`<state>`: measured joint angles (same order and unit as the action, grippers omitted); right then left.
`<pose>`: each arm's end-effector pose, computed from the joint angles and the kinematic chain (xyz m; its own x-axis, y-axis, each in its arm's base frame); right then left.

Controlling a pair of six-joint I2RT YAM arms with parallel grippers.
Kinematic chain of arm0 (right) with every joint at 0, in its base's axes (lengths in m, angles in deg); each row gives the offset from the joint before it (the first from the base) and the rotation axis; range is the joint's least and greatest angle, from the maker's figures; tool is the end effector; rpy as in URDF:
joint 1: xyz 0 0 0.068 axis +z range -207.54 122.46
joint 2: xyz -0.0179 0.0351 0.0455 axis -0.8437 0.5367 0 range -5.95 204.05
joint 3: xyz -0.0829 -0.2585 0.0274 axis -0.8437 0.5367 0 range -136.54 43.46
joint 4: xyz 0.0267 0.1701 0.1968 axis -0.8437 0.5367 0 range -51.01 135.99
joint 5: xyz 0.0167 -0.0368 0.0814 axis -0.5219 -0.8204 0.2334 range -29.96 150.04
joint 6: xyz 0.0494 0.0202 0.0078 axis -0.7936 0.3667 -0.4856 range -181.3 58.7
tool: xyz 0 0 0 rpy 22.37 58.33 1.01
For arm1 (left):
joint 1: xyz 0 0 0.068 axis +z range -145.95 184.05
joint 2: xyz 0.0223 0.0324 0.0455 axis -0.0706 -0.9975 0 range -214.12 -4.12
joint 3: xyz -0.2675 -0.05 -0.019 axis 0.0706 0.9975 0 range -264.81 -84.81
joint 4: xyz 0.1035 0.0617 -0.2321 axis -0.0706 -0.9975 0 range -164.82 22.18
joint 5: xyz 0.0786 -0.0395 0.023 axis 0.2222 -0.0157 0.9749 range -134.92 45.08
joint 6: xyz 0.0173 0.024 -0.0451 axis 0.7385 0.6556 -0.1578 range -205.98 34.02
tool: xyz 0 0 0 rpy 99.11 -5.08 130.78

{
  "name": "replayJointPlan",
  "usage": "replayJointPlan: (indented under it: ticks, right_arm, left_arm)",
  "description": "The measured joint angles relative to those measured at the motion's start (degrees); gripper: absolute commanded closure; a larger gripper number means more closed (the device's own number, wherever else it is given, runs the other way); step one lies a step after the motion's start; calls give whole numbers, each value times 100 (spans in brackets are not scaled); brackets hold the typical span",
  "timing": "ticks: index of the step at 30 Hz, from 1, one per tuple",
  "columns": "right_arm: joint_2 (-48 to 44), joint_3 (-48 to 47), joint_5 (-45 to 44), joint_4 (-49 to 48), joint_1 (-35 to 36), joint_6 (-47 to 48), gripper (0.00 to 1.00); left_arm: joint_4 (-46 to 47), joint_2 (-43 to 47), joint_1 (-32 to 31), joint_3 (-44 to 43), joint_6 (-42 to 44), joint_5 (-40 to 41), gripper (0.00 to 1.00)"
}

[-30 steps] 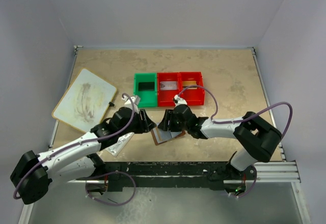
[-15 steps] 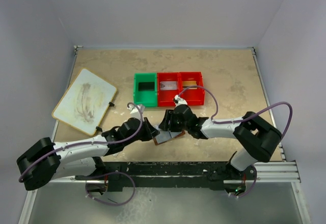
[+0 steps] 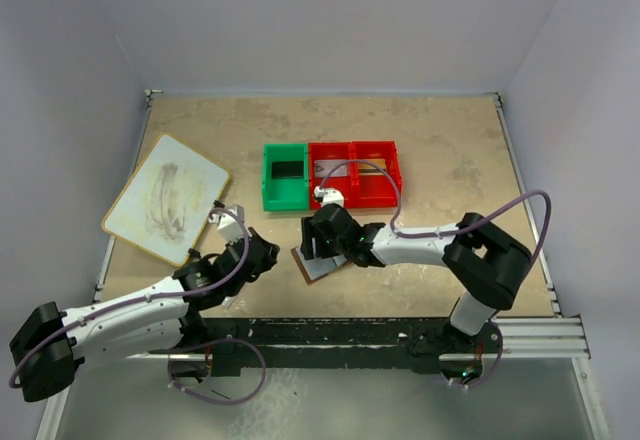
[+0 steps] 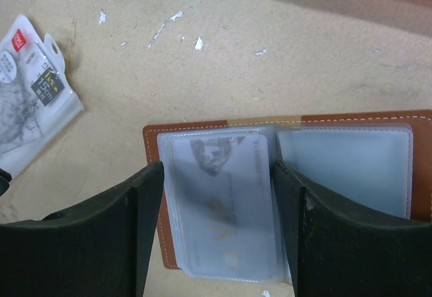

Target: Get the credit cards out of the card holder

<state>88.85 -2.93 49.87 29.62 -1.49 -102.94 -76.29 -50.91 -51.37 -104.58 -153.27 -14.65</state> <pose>0.1919 0.2738 0.1644 -0.7545 0.0504 -0.6543 -0.3192 0.8430 0.4330 0.1114 -0.1298 0.1872 -0.5683 -0.5794 -0.5843 -0.1195 0.7607 -0.6380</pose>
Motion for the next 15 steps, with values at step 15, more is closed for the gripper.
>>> replayJointPlan:
  ticks: [15]
  right_arm:
    - [461,-629,-920,621,363,107,45]
  left_arm:
    - [-616,-76,-2,-136,-61,409,100]
